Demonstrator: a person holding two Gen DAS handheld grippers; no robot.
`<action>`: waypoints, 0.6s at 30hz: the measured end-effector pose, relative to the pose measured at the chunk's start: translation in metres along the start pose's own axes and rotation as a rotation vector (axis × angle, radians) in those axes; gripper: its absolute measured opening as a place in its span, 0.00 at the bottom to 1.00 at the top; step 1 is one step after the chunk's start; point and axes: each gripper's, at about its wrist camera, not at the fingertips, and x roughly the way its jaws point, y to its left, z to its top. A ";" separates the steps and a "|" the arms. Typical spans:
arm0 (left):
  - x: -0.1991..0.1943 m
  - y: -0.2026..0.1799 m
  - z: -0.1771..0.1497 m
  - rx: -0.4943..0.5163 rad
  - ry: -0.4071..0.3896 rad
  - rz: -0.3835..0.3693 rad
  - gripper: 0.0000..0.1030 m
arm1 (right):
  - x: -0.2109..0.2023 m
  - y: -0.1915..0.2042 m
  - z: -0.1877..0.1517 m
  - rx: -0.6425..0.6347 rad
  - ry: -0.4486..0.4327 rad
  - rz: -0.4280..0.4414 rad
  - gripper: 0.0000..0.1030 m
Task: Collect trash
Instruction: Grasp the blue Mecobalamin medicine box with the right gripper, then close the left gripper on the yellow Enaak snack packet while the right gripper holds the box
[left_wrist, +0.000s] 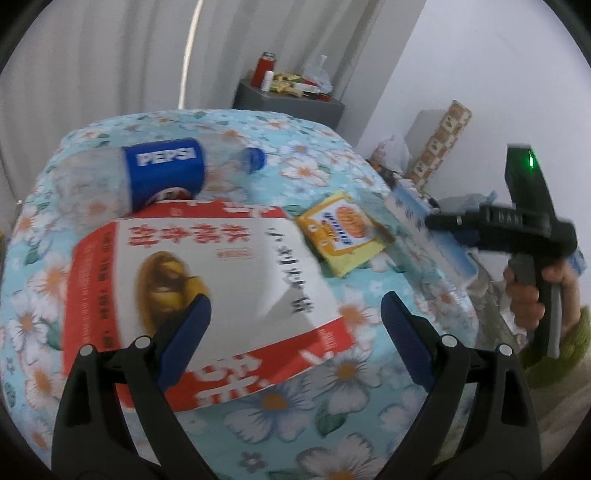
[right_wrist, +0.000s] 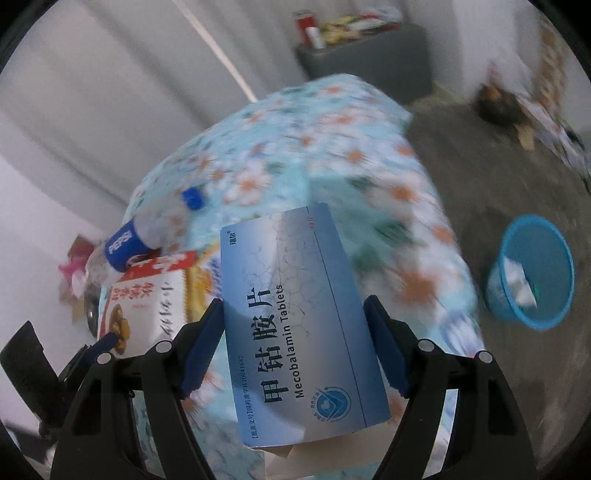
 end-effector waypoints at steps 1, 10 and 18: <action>0.003 -0.003 0.001 0.004 0.003 -0.012 0.86 | -0.001 -0.009 -0.005 0.024 0.006 0.001 0.72; 0.040 -0.047 0.020 0.160 0.030 -0.056 0.69 | 0.008 -0.054 -0.032 0.193 0.030 0.095 0.72; 0.101 -0.103 -0.003 0.663 0.085 0.268 0.55 | 0.014 -0.064 -0.033 0.221 0.031 0.170 0.72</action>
